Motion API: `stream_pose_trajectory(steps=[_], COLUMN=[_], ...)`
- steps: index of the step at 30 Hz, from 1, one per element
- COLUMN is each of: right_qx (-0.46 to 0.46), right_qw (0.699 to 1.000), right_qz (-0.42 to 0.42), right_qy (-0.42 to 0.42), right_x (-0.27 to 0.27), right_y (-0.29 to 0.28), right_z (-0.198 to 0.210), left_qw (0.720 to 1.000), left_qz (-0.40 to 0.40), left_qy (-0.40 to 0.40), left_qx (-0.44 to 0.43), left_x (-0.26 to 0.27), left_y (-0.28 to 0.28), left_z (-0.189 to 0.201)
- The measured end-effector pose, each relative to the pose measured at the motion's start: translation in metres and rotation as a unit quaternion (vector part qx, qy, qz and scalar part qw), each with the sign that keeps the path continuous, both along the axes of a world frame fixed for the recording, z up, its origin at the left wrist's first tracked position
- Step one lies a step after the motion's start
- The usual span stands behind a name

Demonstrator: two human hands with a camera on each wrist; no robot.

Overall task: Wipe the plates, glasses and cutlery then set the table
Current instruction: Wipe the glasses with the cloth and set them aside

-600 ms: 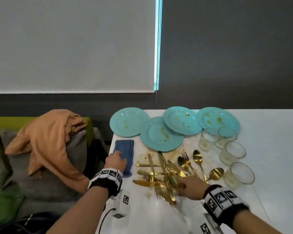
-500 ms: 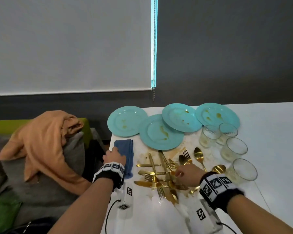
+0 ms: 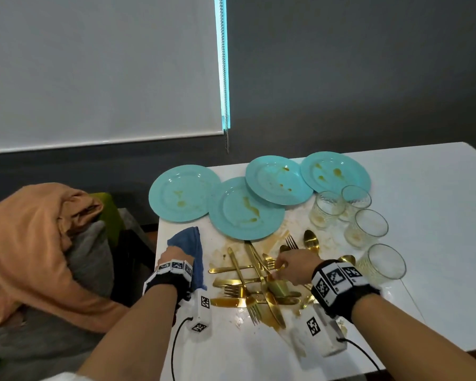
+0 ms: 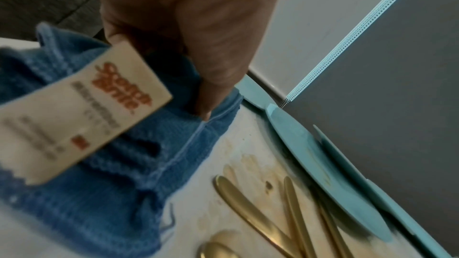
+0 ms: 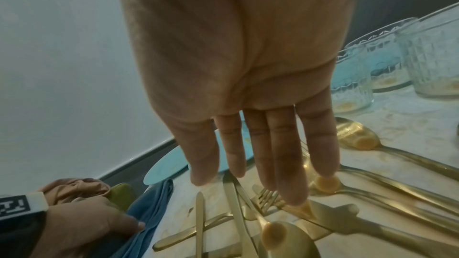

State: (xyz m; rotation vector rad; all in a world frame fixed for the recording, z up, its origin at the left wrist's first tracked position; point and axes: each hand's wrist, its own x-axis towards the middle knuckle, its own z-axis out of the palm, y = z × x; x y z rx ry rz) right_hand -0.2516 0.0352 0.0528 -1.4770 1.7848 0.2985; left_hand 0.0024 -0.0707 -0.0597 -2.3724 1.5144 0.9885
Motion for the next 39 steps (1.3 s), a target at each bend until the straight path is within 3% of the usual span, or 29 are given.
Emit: stream_pose_trajectory(steps=[3, 6, 10, 13, 16, 22, 24, 27, 30, 34, 39], right_qx=[-0.006, -0.055, -0.118, -0.148, -0.186, -0.215, -0.226, -0.241, -0.229, -0.196, -0.123], right_qw=[1.0, 0.995, 0.964, 0.914, 0.838, 0.744, 0.728, 0.717, 0.71, 0.754, 0.784], right_qz=[-0.017, -0.058, -0.165, -0.25, -0.328, -0.421, -0.442, -0.464, -0.494, -0.505, -0.503], right_qy=[-0.015, -0.063, -0.17, -0.282, -0.394, -0.472, -0.473, -0.46, -0.447, -0.372, -0.342], right_x=[0.002, 0.003, 0.005, -0.002, -0.018, -0.084, -0.106, -0.141, -0.185, -0.246, -0.297], right_y=[0.0, 0.0, -0.004, -0.001, 0.011, 0.045, 0.053, 0.062, 0.07, 0.081, 0.096], right_z=[-0.001, 0.001, 0.01, 0.019, 0.031, 0.04, 0.042, 0.049, 0.06, 0.068, 0.066], left_qw=[0.995, 0.971, 0.92, 0.873, 0.843, 0.822, 0.815, 0.816, 0.833, 0.899, 0.93], left_qz=[0.04, 0.056, -0.021, -0.076, -0.119, -0.224, -0.247, -0.255, -0.199, -0.21, -0.177], left_qy=[0.075, 0.144, 0.31, 0.427, 0.489, 0.508, 0.512, 0.496, 0.488, 0.365, 0.304], left_qx=[-0.052, -0.18, -0.24, -0.223, -0.192, -0.129, -0.117, -0.154, -0.168, -0.123, -0.103], left_x=[0.001, -0.014, -0.054, -0.097, -0.14, -0.21, -0.233, -0.263, -0.281, -0.302, -0.337], left_y=[-0.002, 0.01, 0.038, 0.053, 0.069, 0.09, 0.096, 0.107, 0.121, 0.144, 0.165], left_z=[0.009, 0.045, 0.096, 0.114, 0.122, 0.125, 0.129, 0.134, 0.123, 0.082, 0.046])
